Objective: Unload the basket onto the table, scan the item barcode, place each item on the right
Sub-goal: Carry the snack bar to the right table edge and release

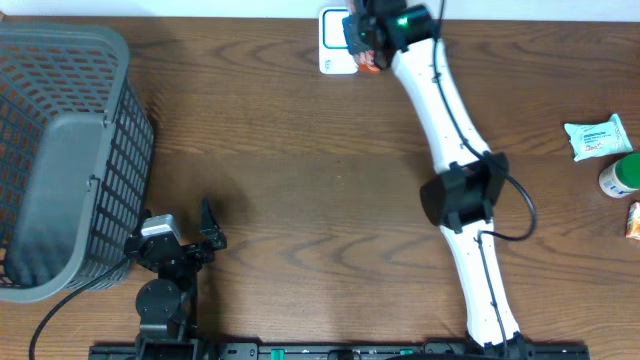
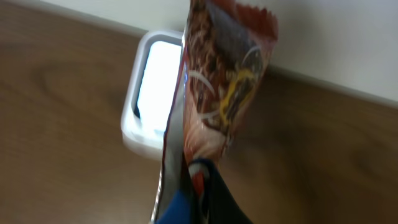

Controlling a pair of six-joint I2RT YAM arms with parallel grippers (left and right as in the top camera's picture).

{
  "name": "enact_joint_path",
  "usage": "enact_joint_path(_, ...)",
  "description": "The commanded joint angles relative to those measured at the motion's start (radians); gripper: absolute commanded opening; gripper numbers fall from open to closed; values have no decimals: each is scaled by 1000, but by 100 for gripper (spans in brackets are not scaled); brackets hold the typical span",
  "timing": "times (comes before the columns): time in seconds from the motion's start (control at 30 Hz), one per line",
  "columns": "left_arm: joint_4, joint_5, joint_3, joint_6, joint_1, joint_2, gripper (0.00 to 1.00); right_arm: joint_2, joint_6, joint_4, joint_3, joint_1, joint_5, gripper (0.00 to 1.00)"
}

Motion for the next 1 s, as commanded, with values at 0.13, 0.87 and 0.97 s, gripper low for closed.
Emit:
enact_joint_path(0.13, -35, -6, -19, -13, 3, -2, 100, -168, -13, -365, 49, -146, 205, 1)
enact_joint_path(0.87, -35, -6, -19, -13, 3, -2, 100, -160, -69, -74, -682, -643, 99, 1)
enact_joint_path(0.97, -35, -6, -19, -13, 3, -2, 100, -160, -64, -49, -734, -706, 158, 1)
